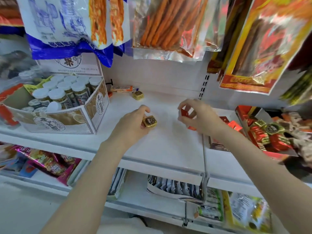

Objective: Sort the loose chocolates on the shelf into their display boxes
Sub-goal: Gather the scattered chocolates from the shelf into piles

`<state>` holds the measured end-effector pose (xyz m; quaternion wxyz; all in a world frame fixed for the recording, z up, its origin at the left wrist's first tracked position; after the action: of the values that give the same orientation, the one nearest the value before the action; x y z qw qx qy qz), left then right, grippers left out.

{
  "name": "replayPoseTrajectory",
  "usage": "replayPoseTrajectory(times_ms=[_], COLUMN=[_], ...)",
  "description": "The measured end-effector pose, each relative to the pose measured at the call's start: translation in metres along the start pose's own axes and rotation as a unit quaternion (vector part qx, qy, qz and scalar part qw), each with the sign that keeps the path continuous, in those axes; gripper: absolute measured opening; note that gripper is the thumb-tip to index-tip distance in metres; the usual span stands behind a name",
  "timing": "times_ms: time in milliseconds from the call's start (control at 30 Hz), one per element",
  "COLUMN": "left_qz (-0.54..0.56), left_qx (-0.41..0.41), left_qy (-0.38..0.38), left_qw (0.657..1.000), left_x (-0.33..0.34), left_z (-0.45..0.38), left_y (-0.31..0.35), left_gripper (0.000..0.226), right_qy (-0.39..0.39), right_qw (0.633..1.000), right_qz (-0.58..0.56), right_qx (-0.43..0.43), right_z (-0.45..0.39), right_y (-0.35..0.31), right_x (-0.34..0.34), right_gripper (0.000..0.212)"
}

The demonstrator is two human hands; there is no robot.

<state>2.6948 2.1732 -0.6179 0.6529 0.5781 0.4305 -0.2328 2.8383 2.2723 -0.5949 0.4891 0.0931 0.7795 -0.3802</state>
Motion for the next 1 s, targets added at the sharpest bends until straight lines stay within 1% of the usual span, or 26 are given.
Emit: replayPoseTrajectory(times_ms=[67,167,233,300,367,500,533,567,633,667,700,733,767,833,900,933,1000], left_qz=[0.027,0.064,0.079,0.082,0.085,0.091,0.096,0.106,0.131,0.141,0.147,0.148,0.148,0.150,0.144,0.137,0.125], left_qx=[0.027,0.065,0.080,0.088,0.093,0.114,0.123,0.132,0.152,0.160,0.165,0.167,0.165,0.159,0.151,0.148,0.145], left_qy=[0.000,-0.018,-0.032,-0.047,-0.057,-0.061,-0.059,-0.058,-0.052,-0.046,-0.040,-0.031,-0.020,0.004,0.016,0.016,0.016], left_qw=[0.999,0.996,0.993,0.992,0.990,0.987,0.986,0.984,0.978,0.976,0.974,0.974,0.975,0.976,0.978,0.979,0.981], left_x=[0.003,0.016,0.025,0.033,0.039,0.045,0.046,0.048,0.052,0.055,0.058,0.060,0.062,0.063,0.065,0.067,0.069], left_z=[0.006,0.014,0.016,0.016,0.015,0.012,0.012,0.012,0.011,0.011,0.011,0.009,0.007,0.002,-0.002,-0.003,-0.003], left_y=[0.025,0.061,0.079,0.091,0.098,0.115,0.121,0.128,0.144,0.152,0.158,0.162,0.165,0.165,0.162,0.161,0.159], left_gripper=[0.044,0.044,0.043,0.042,0.042,0.041,0.040,0.040,0.041,0.042,0.045,0.047,0.048,0.047,0.043,0.043,0.044], right_qy=[0.054,0.080,0.076,0.046,0.036,0.130,0.126,0.103,0.037,0.015,0.011,0.026,0.061,0.160,0.232,0.245,0.230], right_qw=[0.998,0.989,0.986,0.986,0.989,0.989,0.989,0.991,0.989,0.987,0.985,0.983,0.980,0.967,0.948,0.945,0.950], right_qz=[0.035,0.114,0.141,0.143,0.123,0.035,-0.002,-0.043,-0.112,-0.128,-0.135,-0.135,-0.126,-0.078,-0.036,-0.009,0.059], right_qx=[0.010,0.042,0.053,0.066,0.075,0.069,0.073,0.076,0.085,0.093,0.105,0.121,0.139,0.181,0.213,0.216,0.202], right_z=[0.026,0.043,0.043,0.040,0.040,0.062,0.067,0.071,0.076,0.079,0.081,0.084,0.088,0.099,0.112,0.116,0.116], right_y=[0.015,0.047,0.063,0.075,0.078,0.061,0.055,0.050,0.044,0.045,0.049,0.056,0.065,0.089,0.108,0.114,0.121], right_x=[-0.037,-0.068,-0.071,-0.064,-0.062,-0.089,-0.091,-0.090,-0.081,-0.078,-0.079,-0.085,-0.096,-0.126,-0.149,-0.154,-0.151], right_gripper=[0.028,0.033,0.034,0.032,0.030,0.024,0.025,0.025,0.026,0.026,0.024,0.024,0.024,0.022,0.021,0.019,0.012])
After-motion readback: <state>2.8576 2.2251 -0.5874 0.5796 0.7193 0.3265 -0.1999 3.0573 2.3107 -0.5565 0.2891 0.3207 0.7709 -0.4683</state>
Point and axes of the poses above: each hand's wrist, its own z-axis away from the middle knuckle, its own x-axis out of the palm, y = z × x, the point moved 8 cm from there along -z, towards the middle knuckle
